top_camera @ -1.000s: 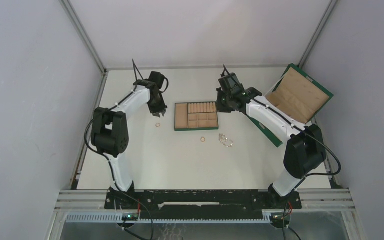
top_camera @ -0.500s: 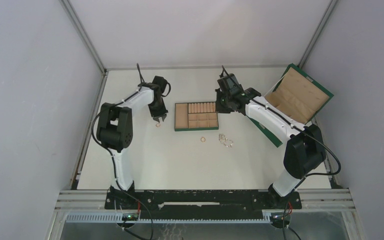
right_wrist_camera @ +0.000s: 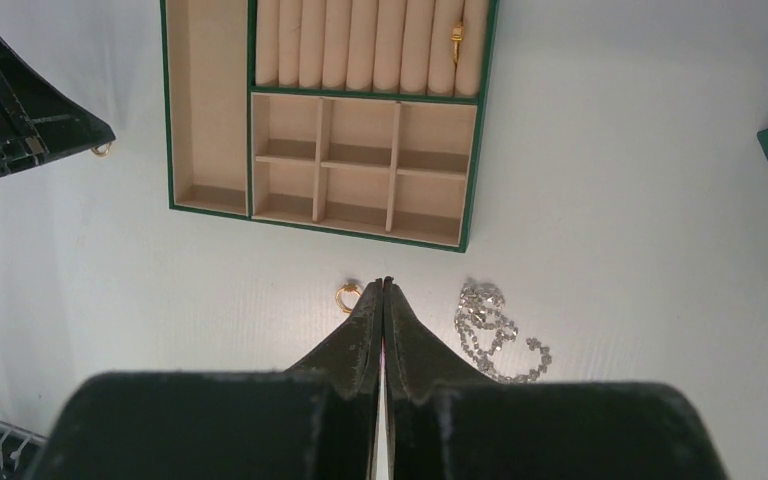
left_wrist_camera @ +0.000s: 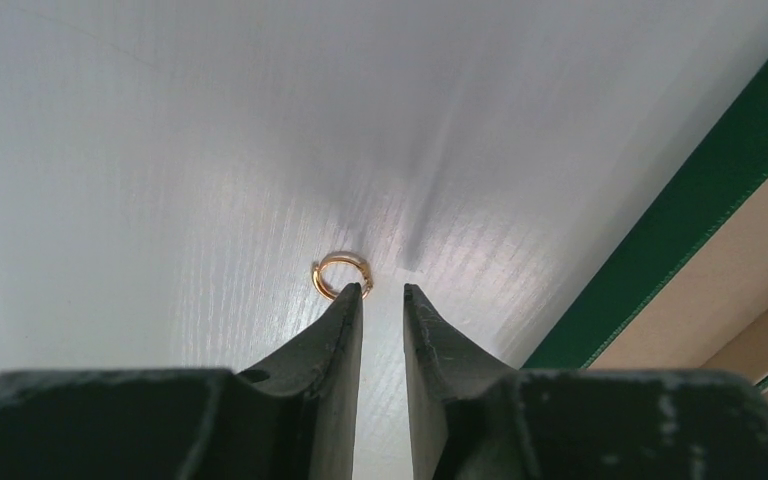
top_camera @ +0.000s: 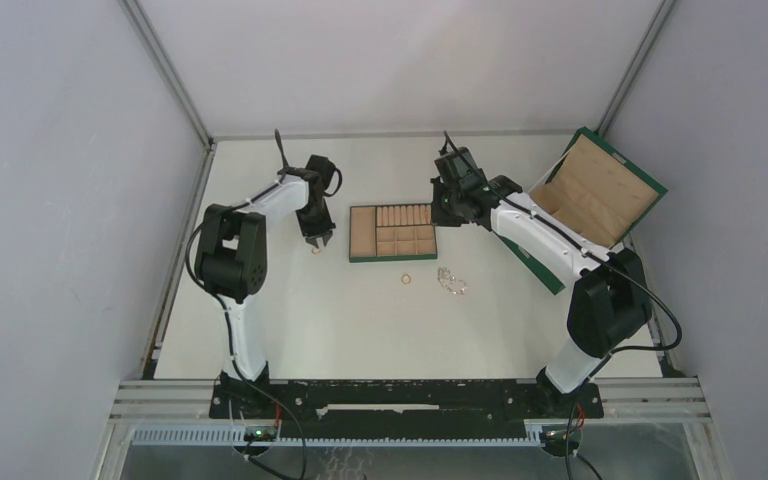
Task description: Organize the mixed jewelry
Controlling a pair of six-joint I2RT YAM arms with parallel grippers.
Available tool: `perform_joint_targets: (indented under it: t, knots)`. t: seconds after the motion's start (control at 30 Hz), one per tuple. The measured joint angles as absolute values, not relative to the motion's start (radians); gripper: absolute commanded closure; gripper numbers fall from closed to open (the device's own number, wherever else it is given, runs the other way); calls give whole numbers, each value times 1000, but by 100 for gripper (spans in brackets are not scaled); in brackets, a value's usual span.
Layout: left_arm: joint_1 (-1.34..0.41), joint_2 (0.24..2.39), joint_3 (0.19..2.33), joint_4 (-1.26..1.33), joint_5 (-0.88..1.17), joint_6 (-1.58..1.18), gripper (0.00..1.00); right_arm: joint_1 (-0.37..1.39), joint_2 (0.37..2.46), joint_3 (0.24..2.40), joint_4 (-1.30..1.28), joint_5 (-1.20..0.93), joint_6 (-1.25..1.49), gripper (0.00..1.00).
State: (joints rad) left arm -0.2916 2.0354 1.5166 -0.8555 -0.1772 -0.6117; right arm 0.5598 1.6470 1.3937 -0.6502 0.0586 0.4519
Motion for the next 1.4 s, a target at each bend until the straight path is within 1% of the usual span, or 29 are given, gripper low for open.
perform_joint_targets:
  t: [0.23,0.37,0.73,1.13,1.4]
  knots:
    - [-290,2041,1488,-849,-176,-613,75,562,1652,1394,-649,58,452,95]
    - [-288,2043,1485,-848,-170,-614,78,563,1657,1394,-648,58,452,95]
    - [-285,2043,1484,-839,-154,-614,99,563,1659,1394,-648,58,452,96]
    - [-285,2020,1455,-841,-154,-613,100,566,1659,1394,-652,59,452,96]
    - [-285,1921,1435,-878,-141,-609,100,575,1659,1394,-656,58,452,97]
